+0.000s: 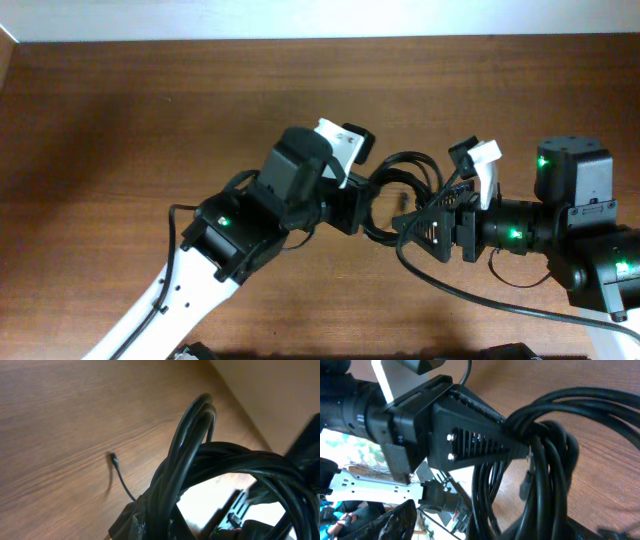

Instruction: Untangle cables

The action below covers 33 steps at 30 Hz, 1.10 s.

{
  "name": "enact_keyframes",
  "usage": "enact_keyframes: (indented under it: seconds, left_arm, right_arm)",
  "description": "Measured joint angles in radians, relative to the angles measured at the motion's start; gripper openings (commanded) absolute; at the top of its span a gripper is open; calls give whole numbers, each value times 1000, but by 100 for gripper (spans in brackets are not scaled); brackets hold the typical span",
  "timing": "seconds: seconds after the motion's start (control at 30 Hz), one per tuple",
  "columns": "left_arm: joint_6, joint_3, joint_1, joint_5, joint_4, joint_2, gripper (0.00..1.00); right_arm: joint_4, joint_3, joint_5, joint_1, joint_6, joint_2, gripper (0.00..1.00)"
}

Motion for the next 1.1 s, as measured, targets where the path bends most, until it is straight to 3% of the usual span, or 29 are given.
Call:
enact_keyframes:
  seconds: [0.03, 0.07, 0.23, 0.4, 0.43, 0.5, 0.53, 0.7, 0.83, 0.97, 1.0, 1.03, 1.1]
  left_arm:
    - [0, 0, -10, 2, 9, 0, 0]
    - [0, 0, -11, 4, 11, 0, 0]
    - [-21, 0, -7, -16, 13, 0, 0]
    - [-245, 2, 49, 37, -49, -15, 2]
    - [-282, 2, 53, 45, -48, -15, 11]
    - [-315, 6, 53, 62, -47, -17, 67]
    - [-336, 7, 60, 47, -56, -18, 87]
    - [-359, 7, 100, -19, -71, -19, 99]
    - [-363, 7, 100, 128, -34, -19, 99]
    - [-572, 7, 91, 274, -11, -19, 93]
    - [-639, 7, 78, 282, -3, -19, 89]
    - [-700, 6, 56, 289, 27, -19, 76]
    - [-772, 6, 24, 292, 80, -19, 64]
  right_arm:
    - [-6, 0, 9, 0, -4, 0, 10]
    - [-10, 0, 24, 0, -2, 1, 4]
    - [-50, 0, 87, 0, 14, 4, 4]
    - [16, -3, 131, 5, 20, -6, 4]
    - [26, -4, 153, 6, 29, -23, 4]
    - [39, -5, 206, 7, 53, -57, 4]
    - [39, -6, 248, 5, 53, -83, 4]
    - [103, -8, 345, 4, 77, -132, 4]
    - [235, -10, 380, 4, 183, -132, 4]
    - [273, -10, 412, 4, 259, -131, 4]
    - [274, -10, 414, 4, 262, -131, 4]
    - [276, -10, 415, 4, 265, -131, 4]
    - [277, -10, 418, 4, 271, -131, 4]
